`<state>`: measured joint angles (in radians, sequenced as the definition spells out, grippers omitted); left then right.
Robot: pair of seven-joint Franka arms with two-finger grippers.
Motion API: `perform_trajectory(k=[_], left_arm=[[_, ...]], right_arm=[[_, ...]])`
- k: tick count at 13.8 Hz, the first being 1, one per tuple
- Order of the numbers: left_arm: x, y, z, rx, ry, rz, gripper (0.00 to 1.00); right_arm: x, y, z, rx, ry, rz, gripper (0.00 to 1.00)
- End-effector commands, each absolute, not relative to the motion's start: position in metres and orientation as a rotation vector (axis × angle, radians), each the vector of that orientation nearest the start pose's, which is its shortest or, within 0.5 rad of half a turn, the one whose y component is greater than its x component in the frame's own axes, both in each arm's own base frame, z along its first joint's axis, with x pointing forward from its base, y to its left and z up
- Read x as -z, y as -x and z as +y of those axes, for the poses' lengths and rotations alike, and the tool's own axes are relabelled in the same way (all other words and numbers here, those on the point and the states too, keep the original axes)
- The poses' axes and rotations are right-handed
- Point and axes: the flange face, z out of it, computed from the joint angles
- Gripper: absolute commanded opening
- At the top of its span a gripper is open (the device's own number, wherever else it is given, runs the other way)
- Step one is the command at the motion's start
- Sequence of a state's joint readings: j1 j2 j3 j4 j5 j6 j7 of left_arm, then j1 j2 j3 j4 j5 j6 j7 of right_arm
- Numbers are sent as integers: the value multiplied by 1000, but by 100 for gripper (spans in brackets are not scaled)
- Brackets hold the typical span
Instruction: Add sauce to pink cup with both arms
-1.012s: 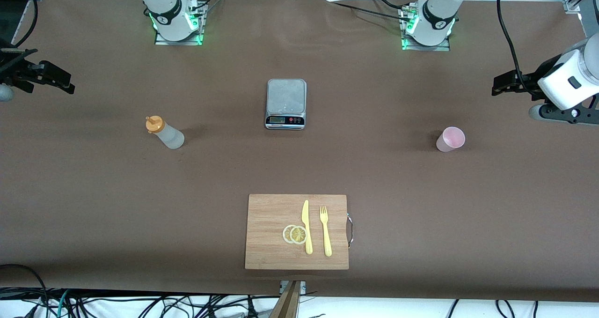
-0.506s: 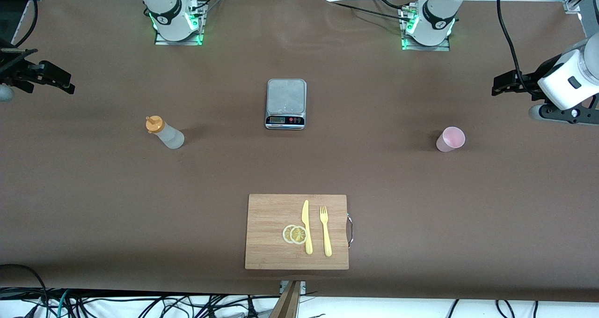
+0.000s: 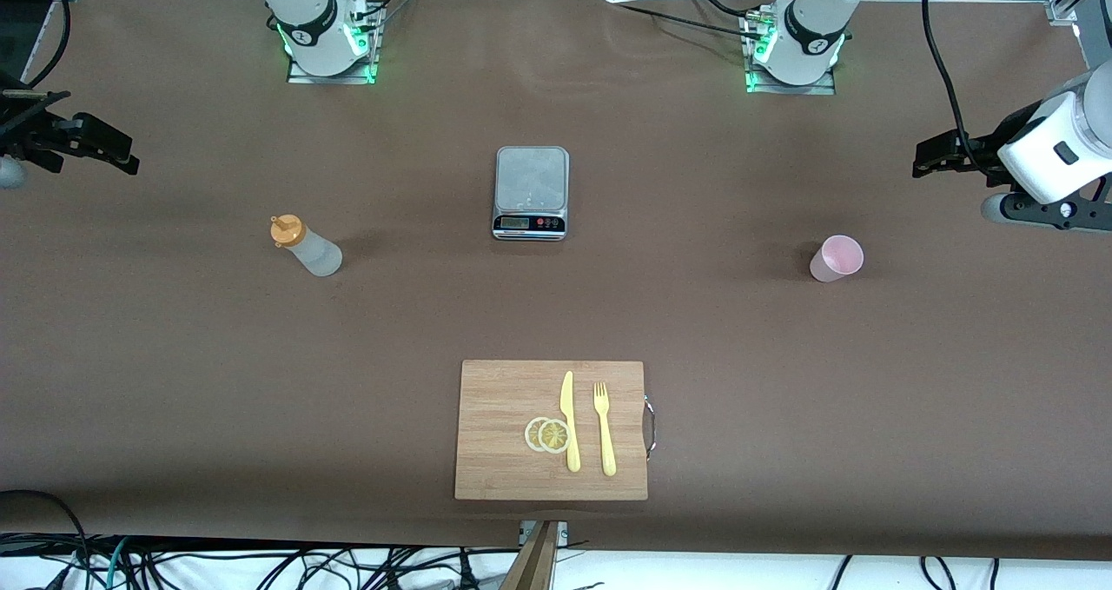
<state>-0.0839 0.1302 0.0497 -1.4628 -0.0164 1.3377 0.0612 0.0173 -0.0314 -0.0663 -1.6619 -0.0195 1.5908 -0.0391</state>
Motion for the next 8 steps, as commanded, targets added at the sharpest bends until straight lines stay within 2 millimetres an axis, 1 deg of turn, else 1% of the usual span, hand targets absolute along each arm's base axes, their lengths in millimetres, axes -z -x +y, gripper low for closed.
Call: perform_trajectory(k=[1,3,5,7,8], left_arm=[[-582,-571,-21,-412,3122,153,100],[-579,-572,-17,-421,3123,141,100],[-568,-577,-17,-449,3113,142,100],[-550,-584,-15,-482,3099,118,100],[-545,-587,-14,-462,3098,111,100]], right_arm=[[-602,-541,-30,-70,3165,-4,100],[-601,-542,-30,-75,3165,-4,100],[-601,-542,-30,-75,3165,-4,100],[-601,-542,-30,-75,3164,-4,100],[-602,-541,-30,-72,3164,-4,100]])
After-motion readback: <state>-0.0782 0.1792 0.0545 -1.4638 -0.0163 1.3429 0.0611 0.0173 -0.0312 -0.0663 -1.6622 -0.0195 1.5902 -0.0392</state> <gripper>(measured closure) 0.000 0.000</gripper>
